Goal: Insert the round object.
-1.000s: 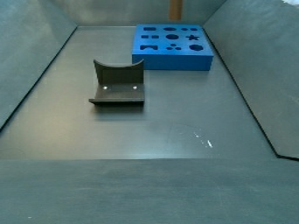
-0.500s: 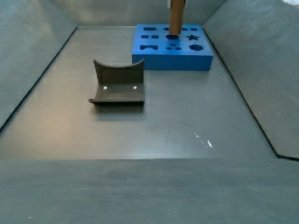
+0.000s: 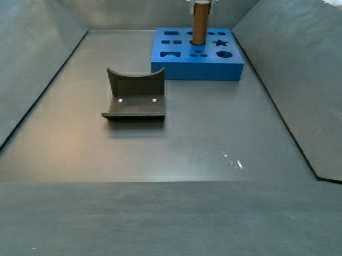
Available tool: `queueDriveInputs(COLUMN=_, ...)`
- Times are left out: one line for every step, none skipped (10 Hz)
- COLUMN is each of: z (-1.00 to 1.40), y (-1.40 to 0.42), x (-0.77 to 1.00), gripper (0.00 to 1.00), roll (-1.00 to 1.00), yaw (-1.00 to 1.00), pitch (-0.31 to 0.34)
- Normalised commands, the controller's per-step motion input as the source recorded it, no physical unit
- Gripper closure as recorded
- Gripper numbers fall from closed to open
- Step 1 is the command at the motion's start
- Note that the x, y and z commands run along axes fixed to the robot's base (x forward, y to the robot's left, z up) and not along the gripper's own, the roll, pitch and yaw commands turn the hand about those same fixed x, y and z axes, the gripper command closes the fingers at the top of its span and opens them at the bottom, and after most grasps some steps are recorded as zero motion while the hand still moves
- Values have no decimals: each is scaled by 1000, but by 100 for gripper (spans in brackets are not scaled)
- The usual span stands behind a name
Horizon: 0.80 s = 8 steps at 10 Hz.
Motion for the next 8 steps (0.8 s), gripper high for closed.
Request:
queueDriveInputs(z=-463, y=0, x=126, gripper=100, roll=-190, yaw=-97, pitch=19)
queueDriveInputs(z=-506, y=0, x=157, gripper=100, roll=-200, yaw=-137, pitch=11)
queueDriveInputs(z=-477, y=0, x=166, gripper=100, roll=-214, yaw=-149, pitch=17)
queueDriveInputs(z=-474, y=0, x=143, gripper=100, roll=-239, yaw=-149, pitch=19)
queueDriveInputs(z=-469, y=0, x=94, gripper=100, roll=-264, yaw=-166, pitch=0)
queueDriveInputs(z=-454, y=0, x=63, gripper=100, roll=-219, yaw=-149, pitch=0)
queueDriveInputs(z=-349, y=0, x=0, gripper=100, roll=-93, yaw=0, pitch=0)
queueDriveInputs(z=-240, y=0, x=-54, gripper=100, roll=-6, yaw=0, pitch=0)
